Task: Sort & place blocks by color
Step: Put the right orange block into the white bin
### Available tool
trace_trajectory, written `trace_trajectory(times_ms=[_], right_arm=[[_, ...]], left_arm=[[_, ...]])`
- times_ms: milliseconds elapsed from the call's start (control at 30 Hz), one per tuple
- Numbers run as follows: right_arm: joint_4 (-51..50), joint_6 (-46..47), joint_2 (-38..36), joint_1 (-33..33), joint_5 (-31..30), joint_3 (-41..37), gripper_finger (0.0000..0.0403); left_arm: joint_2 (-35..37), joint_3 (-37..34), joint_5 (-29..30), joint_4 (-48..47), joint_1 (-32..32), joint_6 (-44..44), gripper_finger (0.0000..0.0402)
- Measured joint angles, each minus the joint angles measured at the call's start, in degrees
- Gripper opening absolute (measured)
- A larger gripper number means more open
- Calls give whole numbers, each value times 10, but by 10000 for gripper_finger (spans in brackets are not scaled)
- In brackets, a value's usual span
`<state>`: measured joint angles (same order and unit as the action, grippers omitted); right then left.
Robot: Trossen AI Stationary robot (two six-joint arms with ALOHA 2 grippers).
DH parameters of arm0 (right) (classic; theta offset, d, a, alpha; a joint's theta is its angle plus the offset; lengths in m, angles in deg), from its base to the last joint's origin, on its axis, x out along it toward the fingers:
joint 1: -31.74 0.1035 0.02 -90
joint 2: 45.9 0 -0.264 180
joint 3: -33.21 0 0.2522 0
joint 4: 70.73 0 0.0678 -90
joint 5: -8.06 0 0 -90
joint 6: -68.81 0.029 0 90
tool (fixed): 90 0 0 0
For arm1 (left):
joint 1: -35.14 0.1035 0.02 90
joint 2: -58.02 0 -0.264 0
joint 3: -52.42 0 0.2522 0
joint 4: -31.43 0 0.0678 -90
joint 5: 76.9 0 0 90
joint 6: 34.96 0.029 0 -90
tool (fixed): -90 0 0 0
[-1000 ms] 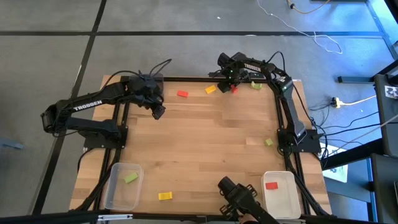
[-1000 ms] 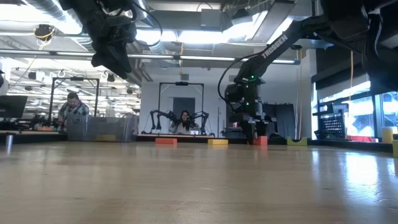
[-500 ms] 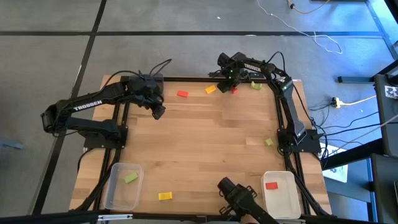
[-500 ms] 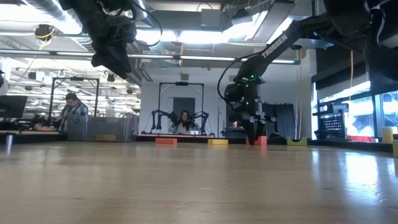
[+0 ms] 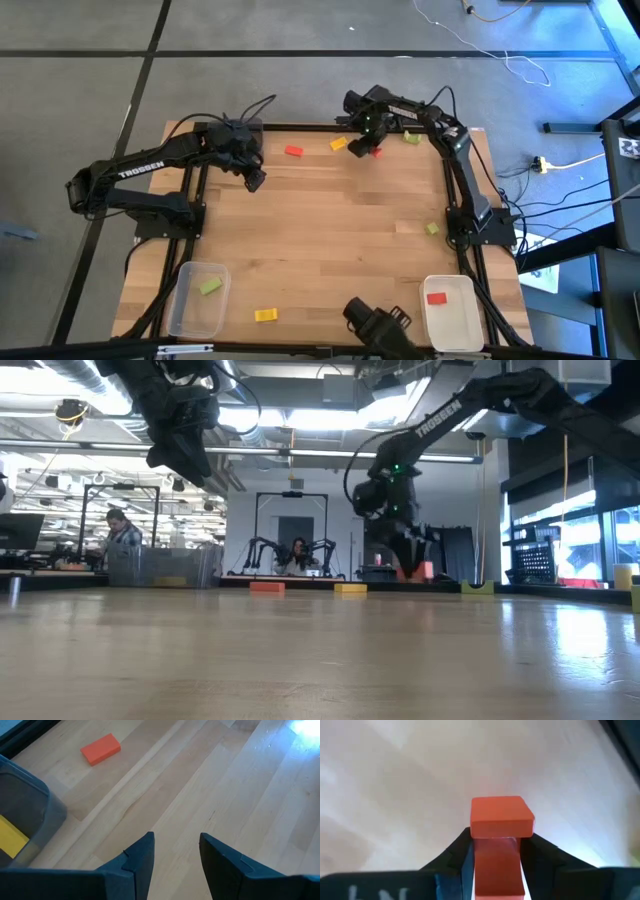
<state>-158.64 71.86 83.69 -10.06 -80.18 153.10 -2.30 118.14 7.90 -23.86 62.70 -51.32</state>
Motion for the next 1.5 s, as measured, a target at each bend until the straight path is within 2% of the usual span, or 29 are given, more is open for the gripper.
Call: trace_trajectory(times_ms=[400,600,867,1000,1167,1333,1500], right_arm=[[-77,1,-65,98,-7,0,122],[-140,53,-131,165,-4,1,122],[-160,213,-249,260,-2,1,122],[-160,298,-297,308,-1,-9,122],[-159,401,-345,365,2,-38,122],[-158,507,-390,428,34,-95,122],[-160,608,-433,505,100,-169,122]], left_arm=[[0,0,-3,0,0,10,147],[0,0,-8,-1,0,35,147],[0,0,-41,-1,0,100,147],[0,0,-78,0,0,167,147],[0,0,-136,7,0,203,147],[0,0,-153,14,-3,206,147],[0,0,-151,15,-8,214,147]])
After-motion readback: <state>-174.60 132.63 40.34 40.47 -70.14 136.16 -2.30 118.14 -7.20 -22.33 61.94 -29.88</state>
